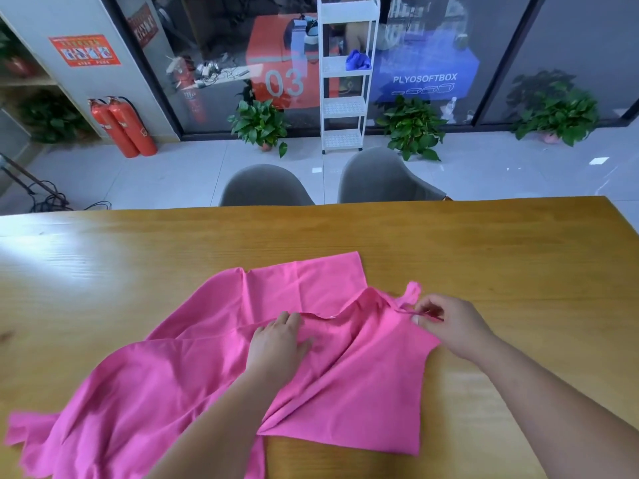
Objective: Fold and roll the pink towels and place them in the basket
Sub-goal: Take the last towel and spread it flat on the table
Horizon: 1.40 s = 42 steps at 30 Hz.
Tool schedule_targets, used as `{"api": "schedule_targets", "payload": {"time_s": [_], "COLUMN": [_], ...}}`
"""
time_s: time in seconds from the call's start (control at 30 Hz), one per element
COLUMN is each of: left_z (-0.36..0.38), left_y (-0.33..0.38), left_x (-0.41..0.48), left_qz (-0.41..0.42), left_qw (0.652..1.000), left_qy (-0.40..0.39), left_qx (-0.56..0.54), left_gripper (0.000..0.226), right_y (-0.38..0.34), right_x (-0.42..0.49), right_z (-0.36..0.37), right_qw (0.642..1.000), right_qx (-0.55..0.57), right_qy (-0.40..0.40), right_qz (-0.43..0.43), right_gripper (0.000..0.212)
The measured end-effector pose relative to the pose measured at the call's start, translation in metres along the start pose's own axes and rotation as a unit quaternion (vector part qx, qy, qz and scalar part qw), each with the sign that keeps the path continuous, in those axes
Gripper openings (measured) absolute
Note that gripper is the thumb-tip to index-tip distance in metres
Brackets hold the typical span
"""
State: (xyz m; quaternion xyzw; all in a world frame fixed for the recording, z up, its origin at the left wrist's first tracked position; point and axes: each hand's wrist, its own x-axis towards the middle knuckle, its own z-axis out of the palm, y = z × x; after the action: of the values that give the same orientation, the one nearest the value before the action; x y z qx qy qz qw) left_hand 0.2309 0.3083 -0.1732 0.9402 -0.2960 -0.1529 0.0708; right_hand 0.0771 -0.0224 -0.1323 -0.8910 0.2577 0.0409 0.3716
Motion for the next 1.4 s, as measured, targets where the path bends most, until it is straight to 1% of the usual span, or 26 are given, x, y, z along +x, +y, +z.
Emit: {"api": "schedule_targets", "payload": {"time_s": [0.03, 0.07, 0.1, 0.2, 0.27, 0.33, 0.43, 0.5, 0.57, 0.67, 0.73, 0.8, 0.83, 0.9, 0.93, 0.97, 1.03, 1.07, 1.1, 1.17, 1.23, 1.3, 1.33, 1.4], "left_z": [-0.001, -0.002, -0.001, 0.007, 0.009, 0.01, 0.002, -0.009, -0.024, -0.058, -0.093, -0.134, -0.154, -0.181, -0.187, -0.187, -0.168, -0.151, -0.13, -0.085, -0.048, -0.016, -0.003, 0.014], "left_y": [-0.002, -0.003, -0.003, -0.002, -0.002, -0.006, -0.013, -0.019, -0.023, -0.028, -0.03, -0.037, -0.043, -0.055, -0.06, -0.063, -0.066, -0.065, -0.062, -0.051, -0.033, -0.015, -0.008, 0.0], "left_x": [0.002, 0.003, 0.003, 0.004, 0.002, 0.003, 0.005, 0.011, 0.016, 0.028, 0.041, 0.062, 0.073, 0.091, 0.098, 0.102, 0.1, 0.094, 0.085, 0.061, 0.037, 0.019, 0.012, 0.006], "left_qz": [0.002, 0.006, 0.012, 0.007, -0.01, -0.01, -0.005, 0.004, -0.004, -0.035, -0.077, -0.138, -0.164, -0.186, -0.179, -0.166, -0.142, -0.136, -0.126, -0.076, -0.008, 0.05, 0.064, 0.053], "left_qw": [1.0, 1.0, 1.0, 1.0, 0.999, 0.996, 0.984, 0.977, 0.969, 0.957, 0.948, 0.921, 0.903, 0.879, 0.88, 0.891, 0.928, 0.945, 0.958, 0.976, 0.987, 0.994, 0.996, 0.998], "left_qy": [-0.008, -0.014, -0.015, 0.008, 0.027, 0.061, 0.136, 0.177, 0.214, 0.258, 0.275, 0.318, 0.346, 0.373, 0.359, 0.329, 0.253, 0.22, 0.198, 0.17, 0.137, 0.091, 0.065, 0.016], "left_qx": [0.001, 0.009, 0.014, -0.01, -0.036, -0.069, -0.115, -0.122, -0.124, -0.126, -0.145, -0.181, -0.193, -0.231, -0.253, -0.265, -0.233, -0.199, -0.165, -0.116, -0.084, -0.038, -0.007, 0.033], "left_gripper": [0.042, 0.045, 0.042, 0.014, 0.01, 0.01, 0.01, 0.008, 0.009, 0.014, 0.017, 0.014, 0.014, 0.013, 0.018, 0.029, 0.058, 0.068, 0.071, 0.067, 0.065, 0.069, 0.07, 0.064], "right_y": [-0.008, -0.015, -0.021, -0.035, -0.041, -0.044, -0.045, -0.047, -0.05, -0.069, -0.093, -0.121, -0.135, -0.159, -0.165, -0.168, -0.158, -0.147, -0.133, -0.103, -0.083, -0.074, -0.072, -0.069], "right_x": [0.01, 0.019, 0.027, 0.046, 0.054, 0.059, 0.067, 0.071, 0.074, 0.082, 0.095, 0.116, 0.126, 0.144, 0.151, 0.156, 0.16, 0.157, 0.15, 0.128, 0.101, 0.078, 0.068, 0.056], "right_z": [-0.005, -0.01, -0.013, -0.018, -0.018, -0.02, -0.025, -0.028, -0.029, -0.037, -0.048, -0.061, -0.065, -0.068, -0.065, -0.057, -0.031, -0.013, 0.006, 0.044, 0.07, 0.083, 0.088, 0.093], "right_qw": [1.0, 1.0, 0.999, 0.998, 0.996, 0.995, 0.991, 0.99, 0.99, 0.995, 0.998, 0.993, 0.984, 0.964, 0.959, 0.961, 0.982, 0.991, 0.997, 0.999, 0.999, 1.0, 1.0, 0.999], "right_qx": [0.01, 0.014, 0.011, -0.014, -0.033, -0.049, -0.079, -0.093, -0.09, -0.037, 0.025, 0.114, 0.166, 0.243, 0.256, 0.245, 0.16, 0.112, 0.072, 0.016, -0.006, -0.005, -0.012, -0.036], "right_qy": [-0.009, -0.019, -0.027, -0.055, -0.076, -0.09, -0.104, -0.109, -0.108, -0.095, -0.056, 0.017, 0.05, 0.088, 0.097, 0.102, 0.089, 0.062, 0.026, -0.03, -0.034, -0.014, -0.007, -0.012], "right_qz": [-0.009, -0.016, -0.02, -0.028, -0.026, -0.012, 0.006, 0.012, 0.015, 0.016, 0.008, -0.012, -0.029, -0.06, -0.069, -0.072, -0.055, -0.038, -0.024, -0.002, 0.014, 0.016, 0.005, -0.019], "right_gripper": [0.02, 0.019, 0.018, 0.018, 0.017, 0.017, 0.017, 0.017, 0.016, 0.014, 0.012, 0.011, 0.013, 0.026, 0.035, 0.042, 0.053, 0.057, 0.062, 0.068, 0.068, 0.065, 0.062, 0.059]}}
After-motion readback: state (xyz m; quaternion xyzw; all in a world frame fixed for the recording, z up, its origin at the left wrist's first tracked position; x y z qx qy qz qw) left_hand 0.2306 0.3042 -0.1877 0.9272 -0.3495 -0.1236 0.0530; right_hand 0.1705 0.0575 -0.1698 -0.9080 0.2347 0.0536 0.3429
